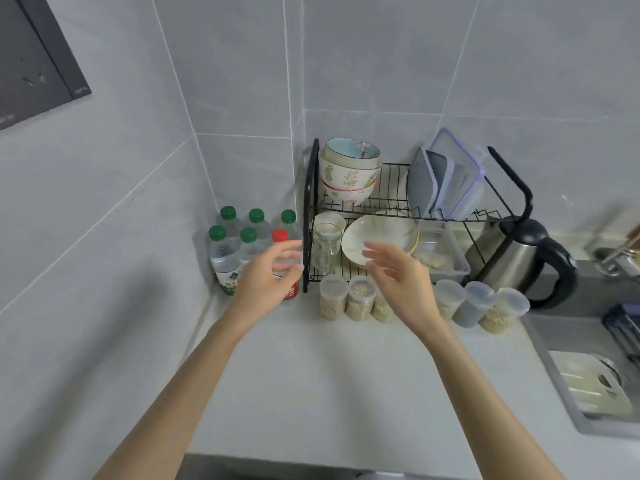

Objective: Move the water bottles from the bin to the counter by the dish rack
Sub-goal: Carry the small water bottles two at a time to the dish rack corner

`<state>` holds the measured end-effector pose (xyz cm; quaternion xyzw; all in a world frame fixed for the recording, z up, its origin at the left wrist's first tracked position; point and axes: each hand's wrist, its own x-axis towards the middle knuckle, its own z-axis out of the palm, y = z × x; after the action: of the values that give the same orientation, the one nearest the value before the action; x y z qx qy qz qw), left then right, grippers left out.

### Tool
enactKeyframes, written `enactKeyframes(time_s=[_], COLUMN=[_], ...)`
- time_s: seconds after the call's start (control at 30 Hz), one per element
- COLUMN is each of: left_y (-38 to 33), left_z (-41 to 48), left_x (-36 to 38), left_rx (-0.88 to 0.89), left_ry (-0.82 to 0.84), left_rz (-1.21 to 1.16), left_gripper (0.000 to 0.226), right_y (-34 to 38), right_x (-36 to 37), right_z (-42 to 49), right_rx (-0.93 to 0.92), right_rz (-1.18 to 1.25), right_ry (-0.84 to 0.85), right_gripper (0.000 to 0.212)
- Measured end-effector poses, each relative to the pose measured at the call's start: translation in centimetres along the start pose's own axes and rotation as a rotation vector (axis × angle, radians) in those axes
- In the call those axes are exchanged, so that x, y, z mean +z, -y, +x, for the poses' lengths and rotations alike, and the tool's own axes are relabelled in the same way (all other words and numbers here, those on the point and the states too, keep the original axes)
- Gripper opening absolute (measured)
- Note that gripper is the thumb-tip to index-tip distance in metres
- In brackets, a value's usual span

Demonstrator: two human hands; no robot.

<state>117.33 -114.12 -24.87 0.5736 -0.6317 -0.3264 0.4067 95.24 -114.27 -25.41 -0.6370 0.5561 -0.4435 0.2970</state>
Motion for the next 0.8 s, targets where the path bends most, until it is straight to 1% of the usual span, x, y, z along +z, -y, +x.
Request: enactKeyframes(time_s=[0.07, 0.1, 0.17, 0.23, 0.43, 0.53, 0.63, 0.8], left_y=[-0.6, -0.8, -1.7, -2.5, -5.8, -8.1, -10.4, -14.7], left_z=[-1.1, -1.4, -2.5, -3.4, -6.0, -8.0, -10.3, -15.1], left_x=[1.1, 1.7, 3.4, 5.5, 12.5, 16.3, 20.3, 27.5], left_rx=[0.023, 0.032, 0.069, 0.101, 0.184, 0.217, 0.258, 0.293], left_ry=[0.081, 0.109, 0.196, 0.282, 0.501, 0.635, 0.767, 0.949], left_rz=[-0.031, -0.044, -0.077, -0.101, -0.118, -0.119, -0.118, -0.135], left_gripper=[0.036, 0.037, 0.037, 0.037, 0.035, 0.033, 0.032, 0.032], right_y=[-0.2, -0.4, -0.6, -1.0, -2.4, -3.2, -3.8, -4.3], right_x=[-1.0, -1.3, -2.6, -4.0, -8.9, -12.0, -15.4, -21.1], right_z=[-2.6, -3.5, -6.4, -9.3, -16.6, -20.3, -24.4, -31.7], right_rx=[0.086, 0.139, 0.283, 0.384, 0.450, 0.478, 0.507, 0.562], right_rz=[0.108, 0.185, 0.361, 0.423, 0.240, 0.145, 0.095, 0.023], right_ry=[-0.050, -0.046, -0.055, -0.086, -0.272, -0.402, -0.526, -0.698], right_gripper=[0.032, 0.032, 0.034, 0.035, 0.033, 0.032, 0.029, 0.030])
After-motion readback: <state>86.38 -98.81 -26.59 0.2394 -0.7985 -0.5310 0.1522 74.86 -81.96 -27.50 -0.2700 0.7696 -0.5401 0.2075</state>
